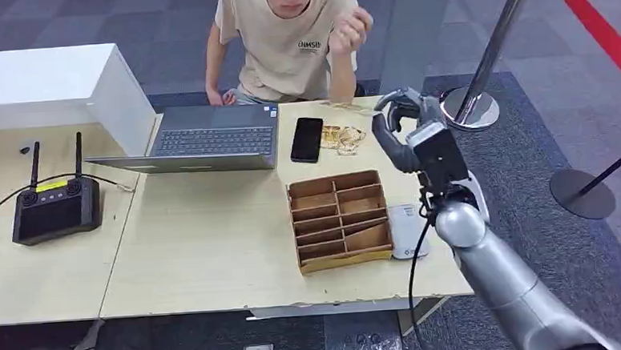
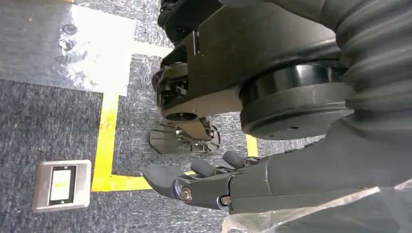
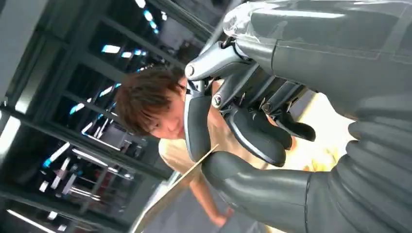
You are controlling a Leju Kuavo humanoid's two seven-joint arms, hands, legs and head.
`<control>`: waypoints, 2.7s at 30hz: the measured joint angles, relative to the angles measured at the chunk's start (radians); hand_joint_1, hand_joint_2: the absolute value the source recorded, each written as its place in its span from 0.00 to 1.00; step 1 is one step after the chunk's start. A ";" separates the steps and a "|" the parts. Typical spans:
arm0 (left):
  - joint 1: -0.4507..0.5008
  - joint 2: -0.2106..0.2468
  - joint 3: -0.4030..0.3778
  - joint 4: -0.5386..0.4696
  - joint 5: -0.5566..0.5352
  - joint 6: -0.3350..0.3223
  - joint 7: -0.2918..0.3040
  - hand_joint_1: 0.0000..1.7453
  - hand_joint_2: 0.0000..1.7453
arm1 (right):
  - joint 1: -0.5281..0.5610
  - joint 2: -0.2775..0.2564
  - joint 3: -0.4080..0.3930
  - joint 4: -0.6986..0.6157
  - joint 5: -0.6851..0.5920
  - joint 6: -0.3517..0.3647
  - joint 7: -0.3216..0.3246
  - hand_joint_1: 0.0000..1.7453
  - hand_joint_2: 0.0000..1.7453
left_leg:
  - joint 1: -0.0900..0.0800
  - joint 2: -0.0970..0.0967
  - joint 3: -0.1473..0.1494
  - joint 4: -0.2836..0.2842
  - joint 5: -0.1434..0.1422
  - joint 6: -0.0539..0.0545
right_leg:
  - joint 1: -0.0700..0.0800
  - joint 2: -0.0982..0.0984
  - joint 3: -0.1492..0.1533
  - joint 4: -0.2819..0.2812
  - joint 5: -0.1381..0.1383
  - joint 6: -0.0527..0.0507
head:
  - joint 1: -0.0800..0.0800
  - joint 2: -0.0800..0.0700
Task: Pass the card to the sensor for recognition and then transmit it.
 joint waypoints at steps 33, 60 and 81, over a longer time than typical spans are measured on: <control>-0.024 0.007 -0.050 0.002 -0.015 -0.002 0.016 0.00 1.00 | -0.336 0.018 0.406 0.425 1.155 0.217 0.379 1.00 1.00 | 0.000 -0.001 -0.002 0.000 0.000 0.000 | 0.000 0.000 -0.002 0.000 0.000 0.000 | 0.000 0.000; -0.012 0.018 -0.064 0.002 -0.005 0.013 0.028 0.00 1.00 | -0.158 -0.020 0.277 0.384 0.606 -0.114 0.365 0.00 0.00 | 0.000 -0.001 -0.001 0.000 -0.001 0.000 | 0.000 0.000 -0.001 0.000 0.000 0.000 | 0.000 0.000; 0.014 0.023 -0.058 0.003 0.052 0.033 0.003 0.00 1.00 | 0.470 -0.022 -0.190 -0.161 -0.575 -0.096 -0.289 0.00 1.00 | 0.000 -0.001 -0.001 0.000 -0.001 0.000 | 0.000 0.000 -0.001 0.000 0.000 0.000 | 0.000 0.000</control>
